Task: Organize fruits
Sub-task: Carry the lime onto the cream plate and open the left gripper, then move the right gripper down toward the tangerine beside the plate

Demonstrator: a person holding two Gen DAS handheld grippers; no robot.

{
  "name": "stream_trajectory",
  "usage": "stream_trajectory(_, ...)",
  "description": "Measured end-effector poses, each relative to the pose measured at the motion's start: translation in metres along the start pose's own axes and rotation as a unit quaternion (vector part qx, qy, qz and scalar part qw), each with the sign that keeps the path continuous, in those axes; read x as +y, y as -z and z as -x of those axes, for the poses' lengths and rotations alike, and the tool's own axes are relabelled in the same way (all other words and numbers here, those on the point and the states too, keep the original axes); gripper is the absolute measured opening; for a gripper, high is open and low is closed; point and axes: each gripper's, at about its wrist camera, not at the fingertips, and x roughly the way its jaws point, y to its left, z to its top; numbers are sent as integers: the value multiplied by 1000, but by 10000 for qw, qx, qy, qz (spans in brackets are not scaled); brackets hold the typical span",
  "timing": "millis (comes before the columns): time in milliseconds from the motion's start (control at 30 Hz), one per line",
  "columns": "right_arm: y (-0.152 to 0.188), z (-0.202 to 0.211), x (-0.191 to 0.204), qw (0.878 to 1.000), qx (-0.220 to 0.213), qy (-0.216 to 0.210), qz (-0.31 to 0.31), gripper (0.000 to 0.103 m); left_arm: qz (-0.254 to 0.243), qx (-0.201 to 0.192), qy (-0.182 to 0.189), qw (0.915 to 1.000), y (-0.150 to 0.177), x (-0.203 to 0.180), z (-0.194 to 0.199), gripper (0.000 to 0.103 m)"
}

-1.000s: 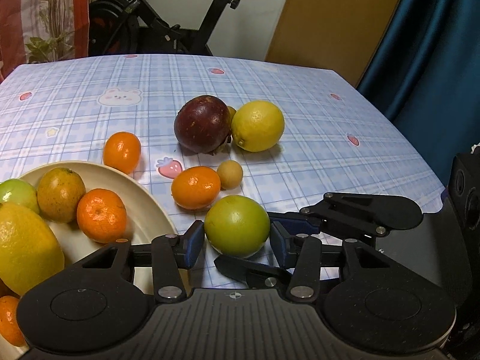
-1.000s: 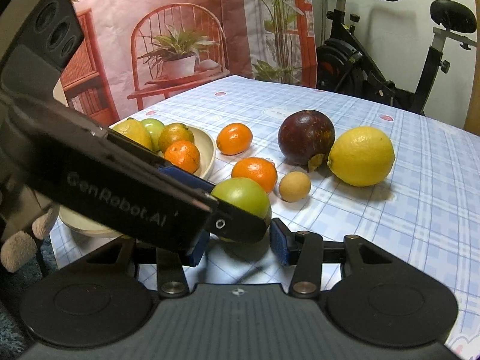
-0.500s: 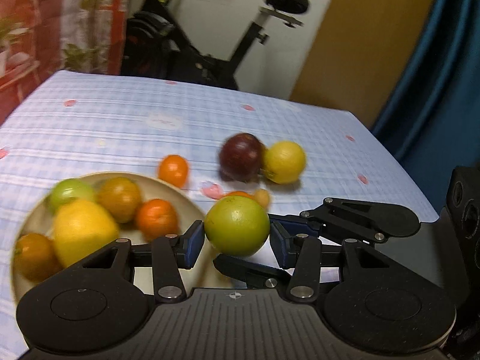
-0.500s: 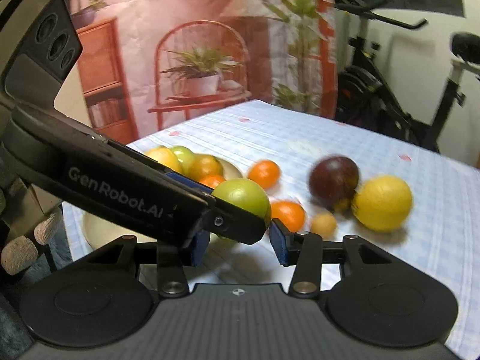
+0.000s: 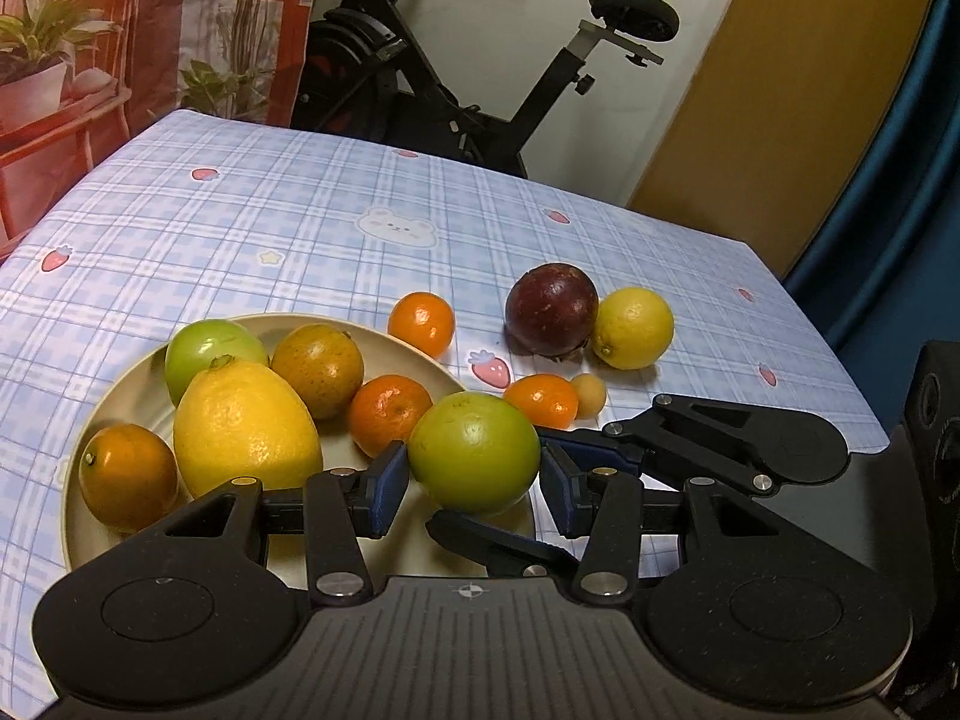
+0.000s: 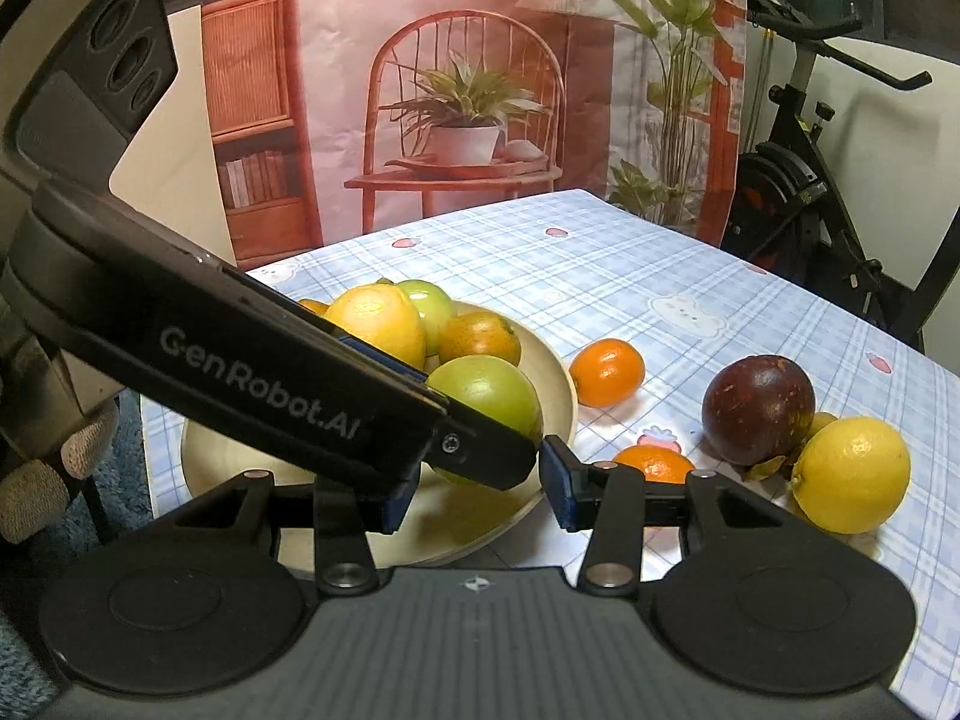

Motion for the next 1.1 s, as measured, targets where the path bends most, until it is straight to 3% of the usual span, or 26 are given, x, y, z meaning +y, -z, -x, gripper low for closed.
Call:
stream_trajectory(433,11,10,-1,9996,-244,71,-89,48,-2,-53,-205,9998,4,0,2,51)
stream_trajectory(633,29,33,-13,9967,-571,295,-487,48,125,-342,-135,9992,5,1,11,51)
stream_trajectory(867,36,46,-42,9854,-742,993,-1168,47,-62,-515,-244,9984,9,-10,12,51)
stream_trajectory(1100,35,48,-39,9872,-755,920,-1059,47,-86,-539,-297,9981,11,-10,11,51)
